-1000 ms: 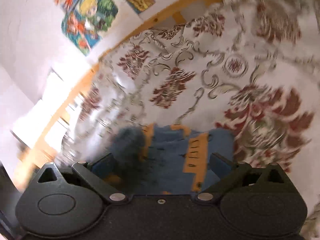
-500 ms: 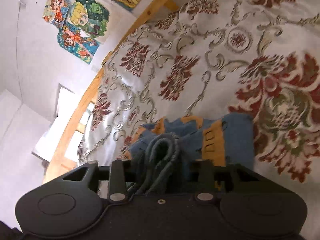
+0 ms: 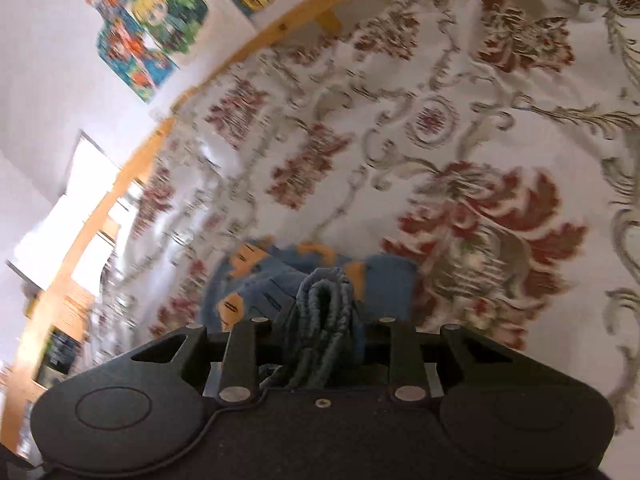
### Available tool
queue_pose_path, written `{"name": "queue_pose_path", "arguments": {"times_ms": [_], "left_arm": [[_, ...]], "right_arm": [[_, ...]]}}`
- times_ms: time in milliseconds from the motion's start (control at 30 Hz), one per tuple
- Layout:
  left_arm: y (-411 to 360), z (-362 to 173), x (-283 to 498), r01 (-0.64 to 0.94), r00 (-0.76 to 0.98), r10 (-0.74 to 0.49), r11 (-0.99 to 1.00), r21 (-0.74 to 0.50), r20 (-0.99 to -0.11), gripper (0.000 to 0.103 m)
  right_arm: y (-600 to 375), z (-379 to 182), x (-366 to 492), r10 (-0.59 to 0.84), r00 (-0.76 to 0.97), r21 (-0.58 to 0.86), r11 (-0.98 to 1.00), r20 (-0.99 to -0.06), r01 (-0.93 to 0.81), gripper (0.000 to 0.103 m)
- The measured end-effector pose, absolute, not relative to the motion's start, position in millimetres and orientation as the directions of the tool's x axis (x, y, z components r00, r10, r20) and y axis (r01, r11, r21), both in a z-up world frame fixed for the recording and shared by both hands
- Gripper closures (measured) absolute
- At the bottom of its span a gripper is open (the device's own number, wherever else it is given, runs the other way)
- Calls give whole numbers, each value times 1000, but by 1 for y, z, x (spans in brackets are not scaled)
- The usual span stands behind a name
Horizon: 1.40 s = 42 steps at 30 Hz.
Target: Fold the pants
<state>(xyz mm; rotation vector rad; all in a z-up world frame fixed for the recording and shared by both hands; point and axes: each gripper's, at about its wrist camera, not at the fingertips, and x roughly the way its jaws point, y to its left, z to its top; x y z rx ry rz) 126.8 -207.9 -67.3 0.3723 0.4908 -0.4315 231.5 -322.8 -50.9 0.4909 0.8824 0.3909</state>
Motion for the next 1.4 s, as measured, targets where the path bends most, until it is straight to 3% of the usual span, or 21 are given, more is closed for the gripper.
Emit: {"name": "queue_pose_path", "arguments": {"times_ms": [133, 233, 300, 400, 500, 633, 833, 1400], "left_arm": [[-202, -79, 128, 537, 739, -377, 830, 150, -559, 75], [-183, -78, 128, 597, 657, -478, 802, 16, -584, 60], [-165, -72, 127, 619, 619, -515, 784, -34, -593, 55], [-124, -58, 130, 606, 601, -530, 790, -91, -599, 42], [-73, -45, 144, 522, 629, -493, 841, -144, -601, 29], [-24, -49, 172, 311, 678, -338, 937, -161, -653, 14], [4, -83, 191, 90, 655, -237, 967, -237, -717, 13], [0, -109, 195, 81, 609, -137, 991, -110, -781, 4]], "right_arm": [[-323, -59, 232, 469, 566, 509, 855, -678, -98, 72], [-324, -62, 229, 400, 582, 437, 896, -709, -83, 61], [-327, -62, 225, 360, 600, 408, 911, -714, -61, 38], [-331, -56, 211, 281, 653, 350, 936, -703, -27, 17], [-321, -47, 196, 200, 711, 257, 966, -674, -28, 4], [-283, -41, 180, 84, 769, 67, 996, -634, -53, 1], [-240, -56, 161, -105, 804, -190, 982, -586, -10, 1], [-231, -81, 164, -172, 760, -316, 948, -627, -45, 1]]}}
